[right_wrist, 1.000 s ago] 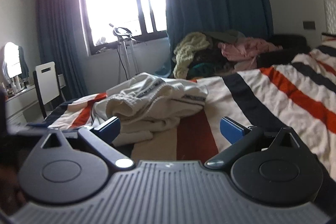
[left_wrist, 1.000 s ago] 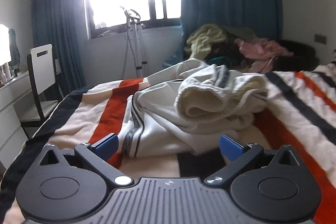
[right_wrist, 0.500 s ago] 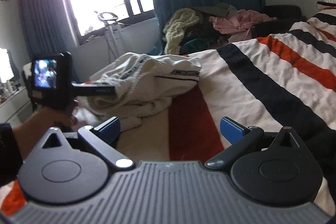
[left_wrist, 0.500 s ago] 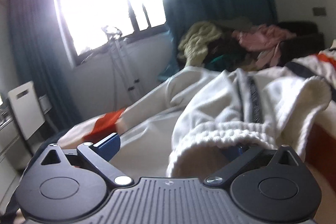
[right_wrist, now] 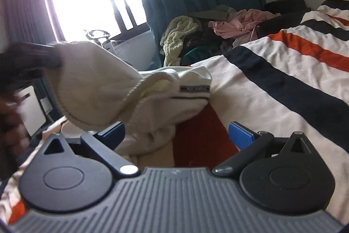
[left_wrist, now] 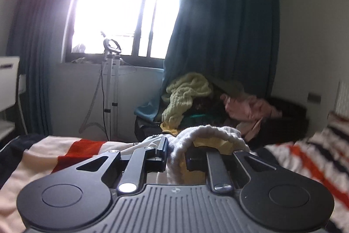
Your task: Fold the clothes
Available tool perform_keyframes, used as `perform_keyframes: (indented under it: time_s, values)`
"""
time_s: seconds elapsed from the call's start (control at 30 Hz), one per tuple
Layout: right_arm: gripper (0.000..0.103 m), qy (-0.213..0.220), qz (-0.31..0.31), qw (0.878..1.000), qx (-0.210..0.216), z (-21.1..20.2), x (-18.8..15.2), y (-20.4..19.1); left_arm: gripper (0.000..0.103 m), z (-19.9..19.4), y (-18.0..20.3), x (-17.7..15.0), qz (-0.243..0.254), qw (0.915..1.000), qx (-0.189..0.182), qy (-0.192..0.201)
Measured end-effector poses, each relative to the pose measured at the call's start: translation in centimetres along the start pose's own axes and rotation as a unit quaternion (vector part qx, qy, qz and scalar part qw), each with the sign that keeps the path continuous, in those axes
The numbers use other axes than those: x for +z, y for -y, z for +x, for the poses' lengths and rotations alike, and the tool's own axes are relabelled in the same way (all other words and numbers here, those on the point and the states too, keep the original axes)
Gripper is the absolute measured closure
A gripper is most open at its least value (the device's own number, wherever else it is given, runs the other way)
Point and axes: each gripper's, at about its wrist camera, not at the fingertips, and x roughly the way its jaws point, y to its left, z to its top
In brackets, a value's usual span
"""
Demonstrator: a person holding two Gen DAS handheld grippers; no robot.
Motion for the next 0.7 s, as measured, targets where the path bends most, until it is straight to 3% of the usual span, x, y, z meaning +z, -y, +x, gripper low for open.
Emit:
perform_keyframes:
  time_s: [0.1, 0.27, 0.47, 0.7]
  values:
    - [0.000, -0.001, -0.011, 1.000, -0.003, 0.3, -0.3, -0.6, 0.088, -4.6, -1.2, 0.4, -0.026, 0.9996, 0.008, 0.002]
    - [0.000, -0.029, 0.023, 0.999, 0.005, -1.3, -0.8, 0.0, 0.088, -13.5, -3.4, -0.6, -0.057, 0.9982, 0.019, 0.009]
    - [0.001, -0.044, 0.009, 0.999, 0.015, -6.9, -0.8, 0.0, 0.088, -21.6, -5.6, -2.3, -0.055, 0.9979, 0.036, 0.005]
    - [0.001, -0.053, -0.029, 0.996, 0.064, -13.4, -0.7, -1.5, 0.089, -27.9, -8.9, -4.7, -0.067, 0.9957, 0.047, -0.043]
